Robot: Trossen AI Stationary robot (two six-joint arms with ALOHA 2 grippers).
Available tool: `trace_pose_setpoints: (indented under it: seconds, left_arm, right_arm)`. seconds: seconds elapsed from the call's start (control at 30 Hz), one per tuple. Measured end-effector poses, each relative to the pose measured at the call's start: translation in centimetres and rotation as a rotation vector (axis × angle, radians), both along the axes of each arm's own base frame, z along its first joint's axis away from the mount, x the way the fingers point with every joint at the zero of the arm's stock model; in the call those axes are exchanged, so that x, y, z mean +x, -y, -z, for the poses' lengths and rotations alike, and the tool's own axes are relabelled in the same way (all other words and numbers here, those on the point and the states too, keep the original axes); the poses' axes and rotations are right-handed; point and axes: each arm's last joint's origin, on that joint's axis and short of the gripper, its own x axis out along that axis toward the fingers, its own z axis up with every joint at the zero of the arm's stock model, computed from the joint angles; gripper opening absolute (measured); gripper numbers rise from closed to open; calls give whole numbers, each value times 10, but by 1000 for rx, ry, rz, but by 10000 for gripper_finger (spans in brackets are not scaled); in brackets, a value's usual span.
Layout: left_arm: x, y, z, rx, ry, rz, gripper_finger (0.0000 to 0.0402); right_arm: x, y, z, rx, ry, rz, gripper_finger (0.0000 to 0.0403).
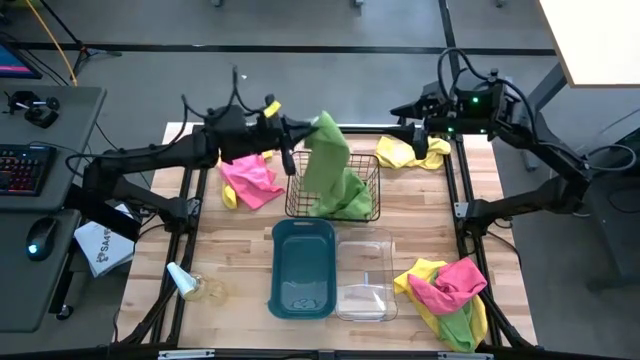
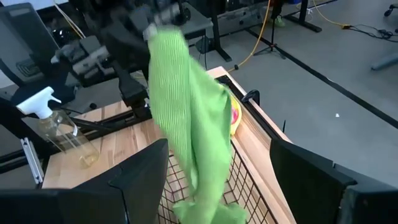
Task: Sort microfiber towel by color & place in baskets
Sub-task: Put the top green microfiber cloth into the wire basket, then put the bottom pink microfiber cloth into the blue bin
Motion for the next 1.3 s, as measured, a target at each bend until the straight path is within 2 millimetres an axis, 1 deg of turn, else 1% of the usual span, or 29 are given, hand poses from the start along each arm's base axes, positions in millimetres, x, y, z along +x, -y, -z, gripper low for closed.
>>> trace_pose_setpoints:
  seconds: [0.07, 0.17, 0.3, 0.43, 0.47, 0.57, 0.7, 0.77, 0.87, 0.97, 1.07, 1.17, 1.3]
  left_arm:
    - [2, 4, 12, -88, -33, 46, 0]
    - [6, 13, 40, -210, -74, 110, 0]
    - [7, 22, 94, -344, -107, 124, 0]
    - [7, 18, 146, -452, -145, 50, 0]
    - [8, 16, 154, -469, -155, 29, 0]
    - [16, 6, 169, -510, -196, -2, 0]
    - [35, -5, 188, -594, -354, 45, 10]
    - [45, -7, 187, -598, -437, 90, 25]
    - [54, -9, 181, -552, -595, 112, 59]
    - [57, -11, 167, -484, -723, 111, 102]
    - [56, -13, 148, -430, -784, 76, 143]
    - [53, -16, 135, -414, -826, 86, 178]
    - [51, -19, 123, -444, -842, 116, 205]
  right_arm:
    - [-3, -1, -2, -3, 7, 0, 277]
    - [-7, -3, -3, -6, 16, 0, 277]
    - [-12, -5, -5, -14, 25, 11, 277]
    - [-13, -4, -4, -13, 5, 29, 277]
    - [-13, -4, -2, -10, -12, 42, 277]
    - [-11, -2, 5, 19, -77, 68, 277]
    - [-7, -1, 14, 72, -148, 80, 277]
    - [-8, -1, 17, 99, -175, 88, 277]
    - [-8, -3, 21, 133, -211, 92, 277]
    - [-9, -7, 24, 161, -246, 81, 277]
    - [-10, -13, 29, 197, -300, 68, 277]
    - [-11, -19, 33, 225, -352, 57, 277]
    - [-11, -25, 37, 276, -396, 78, 277]
